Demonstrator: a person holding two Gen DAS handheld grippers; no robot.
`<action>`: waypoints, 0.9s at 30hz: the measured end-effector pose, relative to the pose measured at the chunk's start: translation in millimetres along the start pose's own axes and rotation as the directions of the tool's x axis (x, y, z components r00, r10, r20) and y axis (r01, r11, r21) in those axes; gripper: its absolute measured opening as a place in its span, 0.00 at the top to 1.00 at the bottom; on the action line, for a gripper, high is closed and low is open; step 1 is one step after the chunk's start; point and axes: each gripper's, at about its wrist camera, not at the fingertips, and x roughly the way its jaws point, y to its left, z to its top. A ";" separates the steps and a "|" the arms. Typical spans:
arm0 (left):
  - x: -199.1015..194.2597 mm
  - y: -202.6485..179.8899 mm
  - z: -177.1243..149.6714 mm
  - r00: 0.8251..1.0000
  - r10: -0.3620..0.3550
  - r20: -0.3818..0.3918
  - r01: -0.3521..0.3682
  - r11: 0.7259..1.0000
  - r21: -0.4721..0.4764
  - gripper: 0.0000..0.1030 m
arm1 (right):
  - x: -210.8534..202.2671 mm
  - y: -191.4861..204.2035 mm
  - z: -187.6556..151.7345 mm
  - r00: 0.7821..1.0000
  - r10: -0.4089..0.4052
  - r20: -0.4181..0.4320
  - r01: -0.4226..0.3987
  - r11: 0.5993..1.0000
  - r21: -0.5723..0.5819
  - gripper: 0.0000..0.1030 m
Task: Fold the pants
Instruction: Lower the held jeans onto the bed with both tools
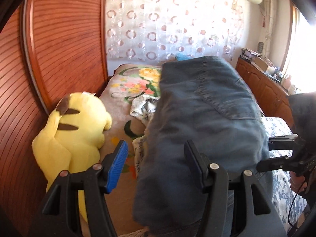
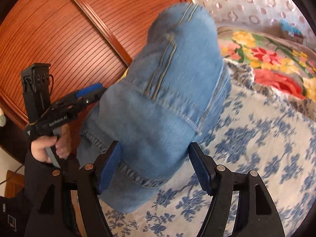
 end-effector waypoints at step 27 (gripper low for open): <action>-4.4 -40.2 48.7 0.991 -0.114 0.068 0.112 0.993 0.030 0.44 | -0.7 17.0 -9.8 0.989 0.064 0.132 -0.083 0.985 0.150 0.83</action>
